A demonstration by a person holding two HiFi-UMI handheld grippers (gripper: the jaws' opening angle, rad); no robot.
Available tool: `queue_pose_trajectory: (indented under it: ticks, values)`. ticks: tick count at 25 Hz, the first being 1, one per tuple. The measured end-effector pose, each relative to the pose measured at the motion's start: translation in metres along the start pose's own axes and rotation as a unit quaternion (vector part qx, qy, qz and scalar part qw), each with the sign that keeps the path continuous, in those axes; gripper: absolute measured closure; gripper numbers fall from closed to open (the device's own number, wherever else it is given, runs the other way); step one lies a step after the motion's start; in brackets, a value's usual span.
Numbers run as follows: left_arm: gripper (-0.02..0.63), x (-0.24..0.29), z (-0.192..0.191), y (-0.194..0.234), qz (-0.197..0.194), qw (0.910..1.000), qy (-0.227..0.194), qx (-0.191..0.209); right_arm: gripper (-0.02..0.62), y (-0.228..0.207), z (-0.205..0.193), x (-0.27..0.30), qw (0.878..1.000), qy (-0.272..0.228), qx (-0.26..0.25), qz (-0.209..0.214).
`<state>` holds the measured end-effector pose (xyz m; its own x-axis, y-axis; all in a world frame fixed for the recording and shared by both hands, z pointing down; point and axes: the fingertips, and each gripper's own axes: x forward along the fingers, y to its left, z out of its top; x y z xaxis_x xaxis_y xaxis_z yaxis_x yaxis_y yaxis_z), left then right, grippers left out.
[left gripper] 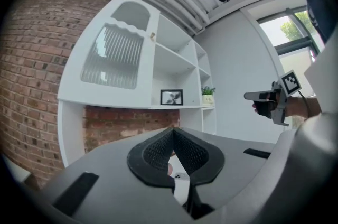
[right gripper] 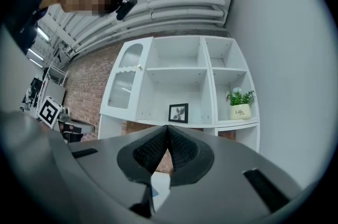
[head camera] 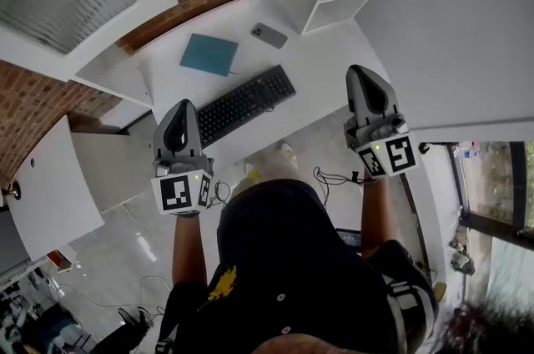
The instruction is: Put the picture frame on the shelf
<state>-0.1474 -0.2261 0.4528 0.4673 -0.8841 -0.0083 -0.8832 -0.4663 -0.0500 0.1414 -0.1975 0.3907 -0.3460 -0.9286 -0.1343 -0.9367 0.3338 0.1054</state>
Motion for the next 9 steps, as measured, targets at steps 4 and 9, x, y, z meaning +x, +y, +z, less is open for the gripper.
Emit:
queue_pose_trajectory:
  ticks: [4, 9]
  values:
    - [0.588, 0.008, 0.010, -0.026, -0.035, 0.9991, -0.011, 0.021, 0.589, -0.018, 0.026, -0.009, 1.000, -0.029, 0.006, -0.003]
    - [0.588, 0.016, -0.031, -0.010, -0.034, 0.9977, -0.001, 0.058, 0.589, -0.012, 0.017, -0.002, 0.996, -0.077, -0.030, 0.016]
